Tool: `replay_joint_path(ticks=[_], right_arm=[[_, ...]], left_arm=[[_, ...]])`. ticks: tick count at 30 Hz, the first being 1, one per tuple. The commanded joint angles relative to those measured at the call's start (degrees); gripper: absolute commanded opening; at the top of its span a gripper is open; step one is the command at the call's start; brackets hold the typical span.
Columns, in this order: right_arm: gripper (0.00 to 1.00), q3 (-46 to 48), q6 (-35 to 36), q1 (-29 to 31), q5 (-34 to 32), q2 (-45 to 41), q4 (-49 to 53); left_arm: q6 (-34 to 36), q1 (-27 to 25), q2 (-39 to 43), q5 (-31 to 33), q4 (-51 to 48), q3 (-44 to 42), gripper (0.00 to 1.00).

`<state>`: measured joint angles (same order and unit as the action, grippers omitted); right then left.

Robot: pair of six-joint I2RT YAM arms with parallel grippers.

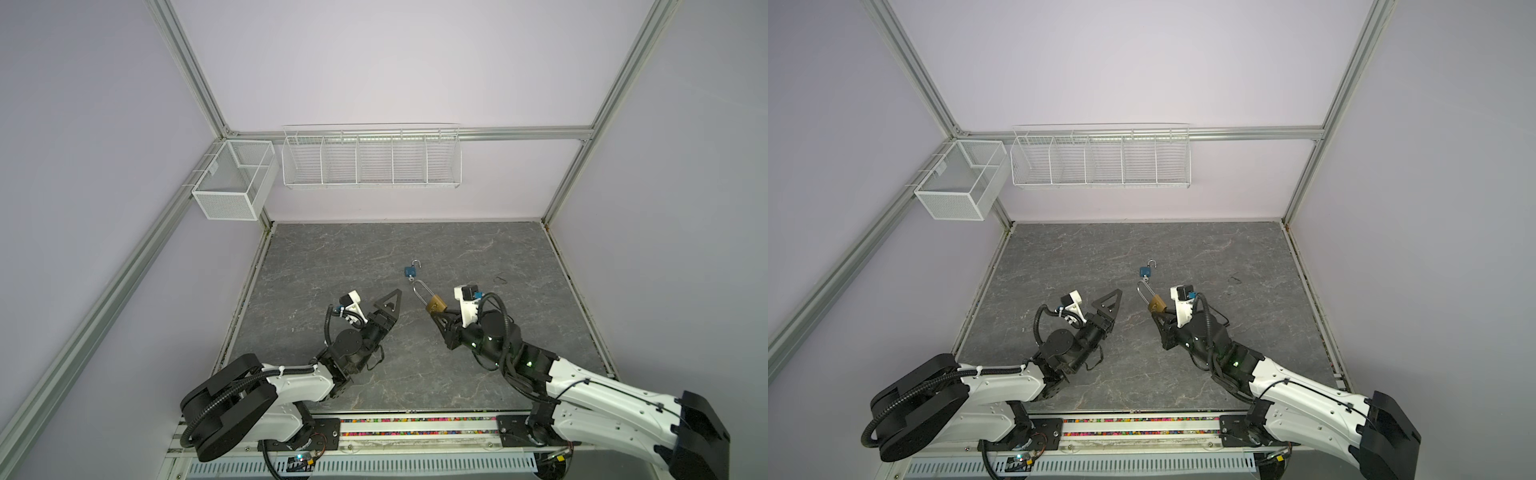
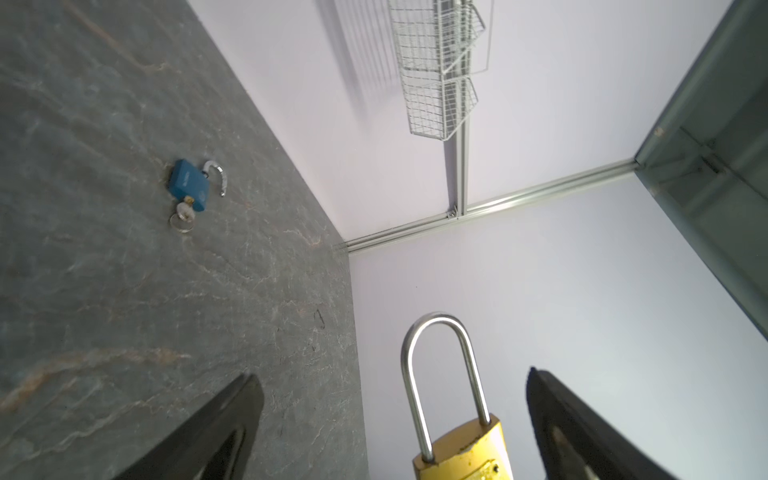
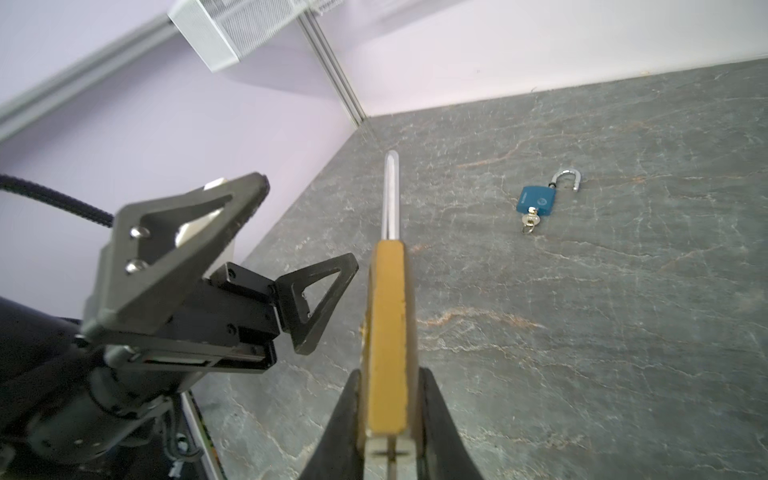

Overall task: Unlock with the key
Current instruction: 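Grasp the brass padlock body with the right gripper while the left gripper opens, then close the left gripper on the silver shackle while the right holds the body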

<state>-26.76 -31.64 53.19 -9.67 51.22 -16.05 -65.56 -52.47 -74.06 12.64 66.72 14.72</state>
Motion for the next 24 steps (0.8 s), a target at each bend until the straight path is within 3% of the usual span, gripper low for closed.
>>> replay_joint_path(ticks=[1,5,9,16,24], right_arm=[[0.06,2.85,-3.86,-0.76,4.60,-3.69,-10.78],[0.06,4.52,-5.09,-1.06,6.19,-4.80,-15.76],[0.06,4.79,-5.82,-1.33,8.41,-2.87,-21.67],[0.06,3.50,-6.24,-1.45,10.56,-0.23,-26.82],[0.06,2.87,-6.69,-1.42,12.08,1.69,-29.40]], left_arm=[[13.73,0.46,2.07,-12.80,3.86,1.03,0.99],[18.62,0.49,2.02,-18.45,13.65,-1.40,0.99],[21.24,0.46,2.72,-23.80,12.39,-0.22,0.99],[20.65,0.48,0.43,-24.30,14.28,0.30,1.00],[17.84,0.50,-6.12,-28.21,14.40,7.12,0.80]])
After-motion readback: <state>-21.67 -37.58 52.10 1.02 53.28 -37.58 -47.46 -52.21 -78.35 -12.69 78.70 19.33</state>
